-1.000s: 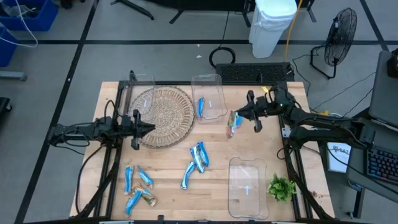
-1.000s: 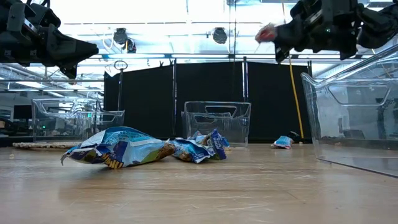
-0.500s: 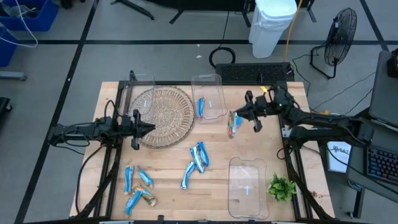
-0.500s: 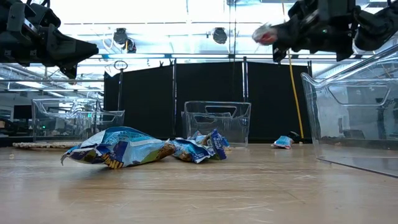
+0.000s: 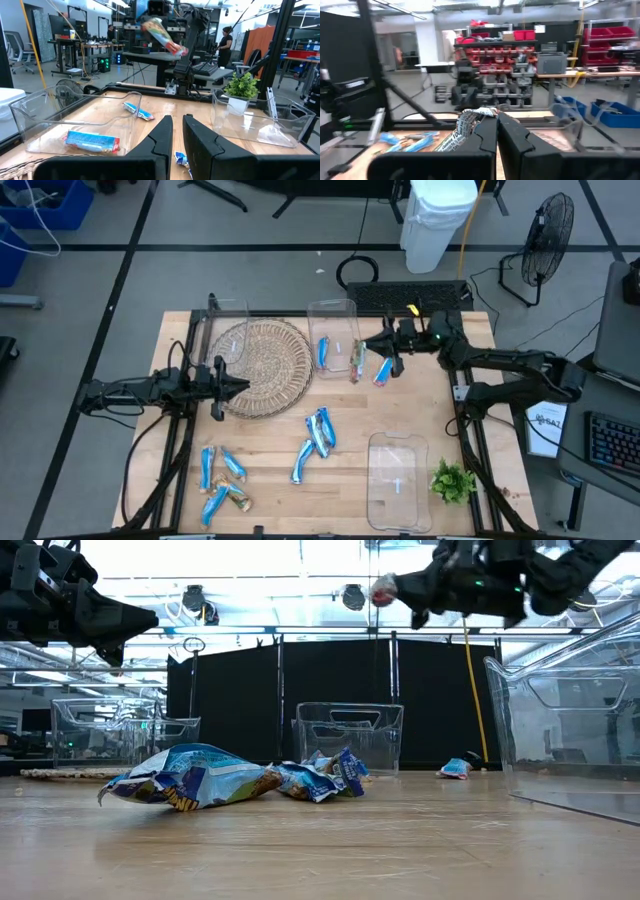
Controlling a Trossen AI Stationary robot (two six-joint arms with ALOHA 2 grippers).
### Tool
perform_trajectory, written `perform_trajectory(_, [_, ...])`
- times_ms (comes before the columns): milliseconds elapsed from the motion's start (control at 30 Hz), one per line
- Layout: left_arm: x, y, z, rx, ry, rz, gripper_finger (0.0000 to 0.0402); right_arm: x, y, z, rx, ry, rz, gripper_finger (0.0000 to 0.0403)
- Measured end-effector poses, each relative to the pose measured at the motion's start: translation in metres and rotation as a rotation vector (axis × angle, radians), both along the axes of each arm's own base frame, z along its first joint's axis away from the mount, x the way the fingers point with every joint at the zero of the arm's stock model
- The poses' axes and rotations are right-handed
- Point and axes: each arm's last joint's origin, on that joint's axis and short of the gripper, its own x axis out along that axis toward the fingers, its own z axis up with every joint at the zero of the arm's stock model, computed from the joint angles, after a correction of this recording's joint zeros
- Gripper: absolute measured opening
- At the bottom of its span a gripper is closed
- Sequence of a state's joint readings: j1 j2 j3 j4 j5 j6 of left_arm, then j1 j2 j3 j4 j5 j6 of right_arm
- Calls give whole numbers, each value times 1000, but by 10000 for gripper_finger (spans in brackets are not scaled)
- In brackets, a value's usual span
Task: Pick and place Granola Bars by type
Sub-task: Put the red granola bar into the top right transparent bin
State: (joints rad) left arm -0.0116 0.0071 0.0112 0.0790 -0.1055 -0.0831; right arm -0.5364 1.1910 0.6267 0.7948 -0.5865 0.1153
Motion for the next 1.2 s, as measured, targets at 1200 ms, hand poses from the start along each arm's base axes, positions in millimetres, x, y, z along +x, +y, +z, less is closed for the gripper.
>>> perform_trajectory(1200, [0, 0, 0, 0, 1, 0, 49, 115, -113, -56, 151, 524, -490, 0])
